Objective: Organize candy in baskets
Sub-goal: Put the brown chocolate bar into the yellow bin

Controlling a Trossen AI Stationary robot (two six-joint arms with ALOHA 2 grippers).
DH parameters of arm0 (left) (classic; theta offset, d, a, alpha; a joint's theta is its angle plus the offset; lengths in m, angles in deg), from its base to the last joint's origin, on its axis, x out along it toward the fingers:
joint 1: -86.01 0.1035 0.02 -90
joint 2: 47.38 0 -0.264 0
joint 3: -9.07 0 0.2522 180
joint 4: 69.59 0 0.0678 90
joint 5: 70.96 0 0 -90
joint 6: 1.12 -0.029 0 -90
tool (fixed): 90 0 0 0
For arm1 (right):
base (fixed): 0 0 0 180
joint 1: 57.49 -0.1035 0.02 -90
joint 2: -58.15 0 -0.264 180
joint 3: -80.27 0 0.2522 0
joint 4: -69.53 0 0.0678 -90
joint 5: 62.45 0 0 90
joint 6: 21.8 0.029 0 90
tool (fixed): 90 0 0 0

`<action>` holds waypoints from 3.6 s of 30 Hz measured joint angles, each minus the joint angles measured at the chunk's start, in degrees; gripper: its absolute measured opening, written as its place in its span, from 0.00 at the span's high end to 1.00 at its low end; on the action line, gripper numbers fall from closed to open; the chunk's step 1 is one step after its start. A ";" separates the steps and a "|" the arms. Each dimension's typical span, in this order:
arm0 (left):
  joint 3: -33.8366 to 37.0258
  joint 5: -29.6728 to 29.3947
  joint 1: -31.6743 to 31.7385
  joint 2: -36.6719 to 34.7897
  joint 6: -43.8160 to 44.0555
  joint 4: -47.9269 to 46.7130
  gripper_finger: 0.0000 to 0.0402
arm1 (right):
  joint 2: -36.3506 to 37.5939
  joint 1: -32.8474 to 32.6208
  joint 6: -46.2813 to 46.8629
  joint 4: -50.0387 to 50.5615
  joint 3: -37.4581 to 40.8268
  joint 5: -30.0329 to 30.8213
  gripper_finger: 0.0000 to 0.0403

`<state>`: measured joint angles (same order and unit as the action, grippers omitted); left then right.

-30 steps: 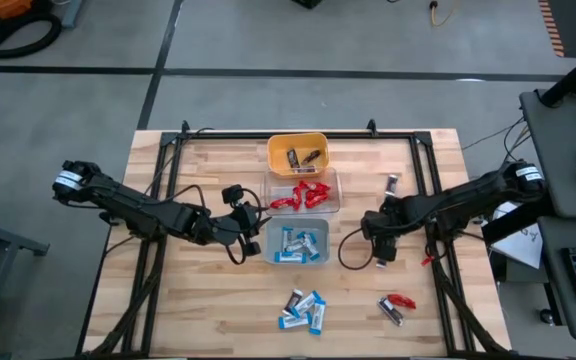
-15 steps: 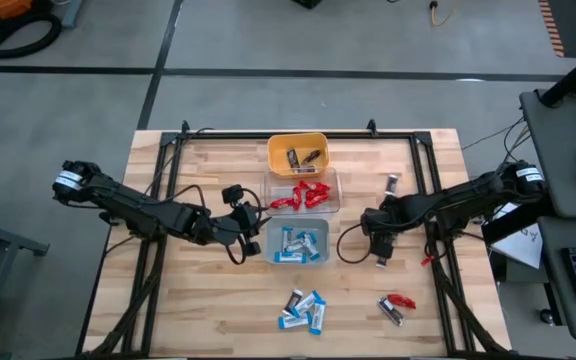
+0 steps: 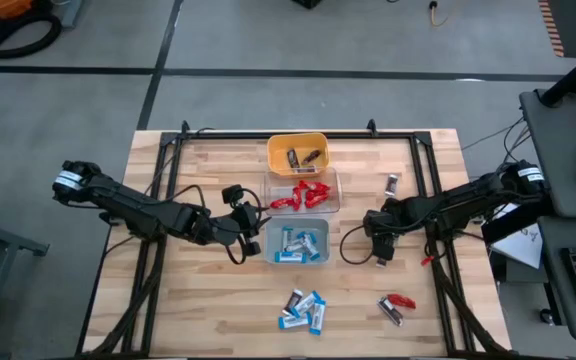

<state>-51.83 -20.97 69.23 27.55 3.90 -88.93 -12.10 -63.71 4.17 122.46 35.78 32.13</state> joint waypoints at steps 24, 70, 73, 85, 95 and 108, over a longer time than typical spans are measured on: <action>0.00 0.00 0.00 0.00 0.02 0.02 0.77 | 1.20 0.06 -4.07 -4.36 1.25 -1.09 0.96; 0.02 0.11 0.00 0.00 -1.55 2.12 0.77 | 11.59 -3.52 46.50 7.01 1.30 -2.23 0.76; 0.02 0.11 -0.01 0.00 -1.55 2.12 0.77 | 11.42 -3.52 46.99 7.01 1.30 0.17 0.66; 0.02 0.11 0.00 0.00 -1.79 2.10 0.77 | 10.17 -3.52 47.23 1.75 3.79 -0.48 0.60; 0.02 0.17 -0.02 0.00 -1.79 2.08 0.77 | 10.19 -3.52 47.03 0.77 3.79 -0.52 0.65; 0.02 0.17 0.00 0.00 -1.77 2.10 0.77 | 10.19 -3.55 49.19 -3.37 5.59 -0.58 0.59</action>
<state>-51.80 -20.80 69.23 27.55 2.13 -86.83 -1.90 -67.26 53.36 119.09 41.37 31.55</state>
